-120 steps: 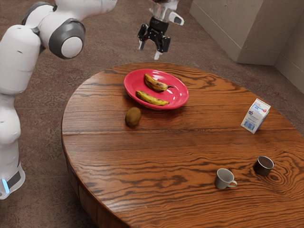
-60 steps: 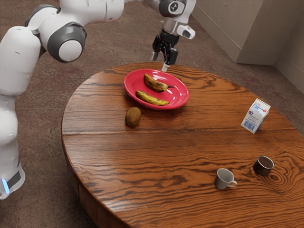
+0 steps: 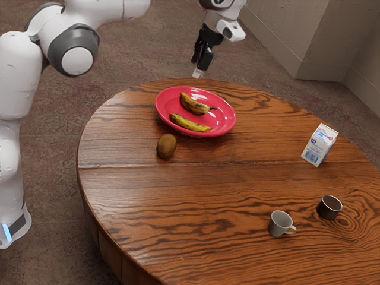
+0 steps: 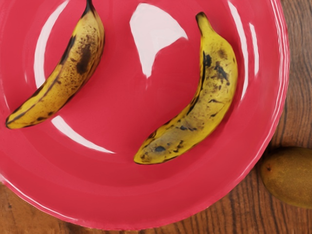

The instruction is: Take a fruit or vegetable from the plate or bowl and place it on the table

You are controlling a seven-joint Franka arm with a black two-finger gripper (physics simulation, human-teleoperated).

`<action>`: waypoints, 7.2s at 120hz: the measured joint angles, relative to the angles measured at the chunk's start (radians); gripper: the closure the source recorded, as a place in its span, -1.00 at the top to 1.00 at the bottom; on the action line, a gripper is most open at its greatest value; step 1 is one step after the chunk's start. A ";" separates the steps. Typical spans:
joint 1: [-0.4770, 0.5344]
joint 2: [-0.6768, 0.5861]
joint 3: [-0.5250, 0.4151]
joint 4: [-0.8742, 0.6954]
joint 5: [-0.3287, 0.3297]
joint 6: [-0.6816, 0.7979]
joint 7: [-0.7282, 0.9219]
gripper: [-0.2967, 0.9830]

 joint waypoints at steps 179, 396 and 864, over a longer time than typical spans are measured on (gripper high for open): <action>0.134 0.232 -0.012 -0.006 -0.062 0.369 0.559 0.53; 0.159 0.300 -0.018 -0.057 -0.096 0.309 0.654 -0.25; -0.364 -0.112 0.397 -0.466 -0.102 0.230 0.712 0.52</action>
